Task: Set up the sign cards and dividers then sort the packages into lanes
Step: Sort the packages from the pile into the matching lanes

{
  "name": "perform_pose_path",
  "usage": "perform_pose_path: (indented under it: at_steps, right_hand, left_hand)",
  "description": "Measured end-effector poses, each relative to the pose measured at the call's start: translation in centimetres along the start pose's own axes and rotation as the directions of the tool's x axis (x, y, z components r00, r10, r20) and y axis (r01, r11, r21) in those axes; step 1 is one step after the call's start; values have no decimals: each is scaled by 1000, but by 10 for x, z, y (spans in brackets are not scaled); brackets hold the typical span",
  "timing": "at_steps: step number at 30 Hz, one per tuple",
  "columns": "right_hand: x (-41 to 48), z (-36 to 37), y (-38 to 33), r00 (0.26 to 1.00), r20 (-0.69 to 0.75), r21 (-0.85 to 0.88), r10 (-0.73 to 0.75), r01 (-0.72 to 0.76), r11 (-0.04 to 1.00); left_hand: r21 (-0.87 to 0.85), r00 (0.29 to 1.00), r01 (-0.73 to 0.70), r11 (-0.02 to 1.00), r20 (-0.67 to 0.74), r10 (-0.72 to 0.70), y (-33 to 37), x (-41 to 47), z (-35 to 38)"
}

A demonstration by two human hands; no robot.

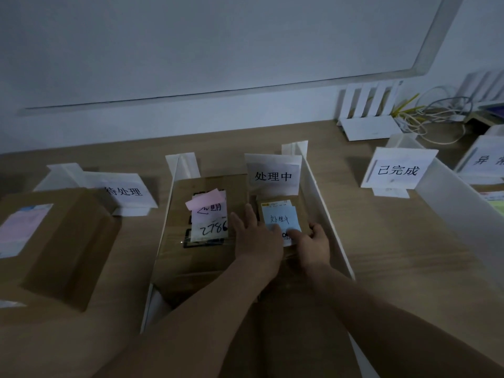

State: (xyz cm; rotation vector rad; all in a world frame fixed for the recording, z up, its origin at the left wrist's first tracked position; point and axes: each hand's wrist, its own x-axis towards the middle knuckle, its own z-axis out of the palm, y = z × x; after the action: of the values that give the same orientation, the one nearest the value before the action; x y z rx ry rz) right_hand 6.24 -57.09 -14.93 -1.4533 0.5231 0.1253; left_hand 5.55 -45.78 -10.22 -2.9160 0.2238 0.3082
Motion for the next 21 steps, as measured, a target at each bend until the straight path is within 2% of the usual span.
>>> perform_pose_path:
  at_steps: [7, 15, 21]
  right_hand:
    - [3, 13, 15, 998, -7, -116, -56, 55, 992]
    - [5, 16, 9, 995, 41, -205, -94, 100, 974]
    - [-1, 12, 2, 995, 7, -213, -98, 97, 972]
  left_hand:
    - [165, 997, -35, 986, 79, 22, 5, 0, 2]
    - [80, 996, -81, 993, 37, 78, 5, -11, 1]
    - [-15, 991, -122, 992, -51, 121, 4, -22, -3]
